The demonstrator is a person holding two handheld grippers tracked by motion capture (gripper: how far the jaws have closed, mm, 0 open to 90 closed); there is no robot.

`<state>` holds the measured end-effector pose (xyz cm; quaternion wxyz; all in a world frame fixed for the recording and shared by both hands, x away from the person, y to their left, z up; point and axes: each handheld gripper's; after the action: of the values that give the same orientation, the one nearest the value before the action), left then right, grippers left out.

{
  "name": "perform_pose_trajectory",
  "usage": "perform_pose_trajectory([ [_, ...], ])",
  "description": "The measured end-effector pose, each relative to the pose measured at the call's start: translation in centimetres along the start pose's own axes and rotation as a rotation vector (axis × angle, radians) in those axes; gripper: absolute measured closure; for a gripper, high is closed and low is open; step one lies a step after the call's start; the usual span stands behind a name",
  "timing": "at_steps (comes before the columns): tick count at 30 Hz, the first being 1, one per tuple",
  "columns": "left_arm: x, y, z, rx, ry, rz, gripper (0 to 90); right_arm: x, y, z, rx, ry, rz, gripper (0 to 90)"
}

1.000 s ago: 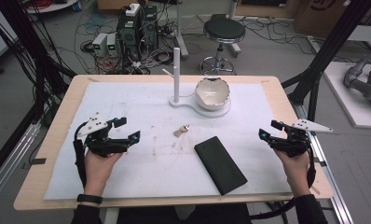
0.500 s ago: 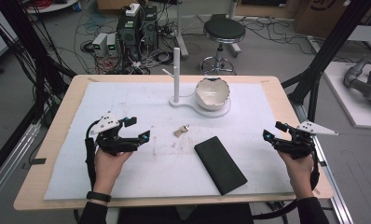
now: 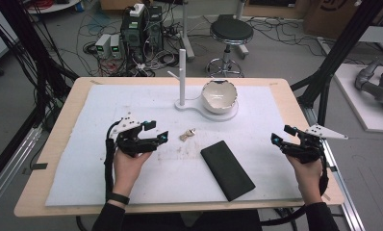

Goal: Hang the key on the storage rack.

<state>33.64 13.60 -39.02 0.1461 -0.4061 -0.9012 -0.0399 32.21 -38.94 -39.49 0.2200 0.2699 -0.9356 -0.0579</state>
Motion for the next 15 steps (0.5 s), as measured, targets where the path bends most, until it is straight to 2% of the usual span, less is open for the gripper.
perform_pose_trajectory([
  [4, -1.5, -0.1, -0.1, 0.001, 0.033, 0.019, 37.4, -0.2, 0.1, 0.0, 0.002, 0.003, 0.001, 26.4],
  [9, -3.0, -0.3, -0.7, -0.019, 0.048, 0.030, 39.1, -0.3, 0.1, -0.1, 0.005, 0.003, -0.001, 26.5],
  [15, -4.8, -0.3, -1.8, -0.074, 0.077, 0.015, 36.0, -0.4, 0.2, -0.1, 0.012, 0.003, 0.000, 26.5],
])
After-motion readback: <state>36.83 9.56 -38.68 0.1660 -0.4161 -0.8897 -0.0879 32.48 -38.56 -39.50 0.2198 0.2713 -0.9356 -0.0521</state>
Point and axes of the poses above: each handheld gripper's, and its own axes: x roughly backward along the jaws, z roughly out of its underside, y roughly to its left, and after that the axes turned 7 degrees about -x, right-handed
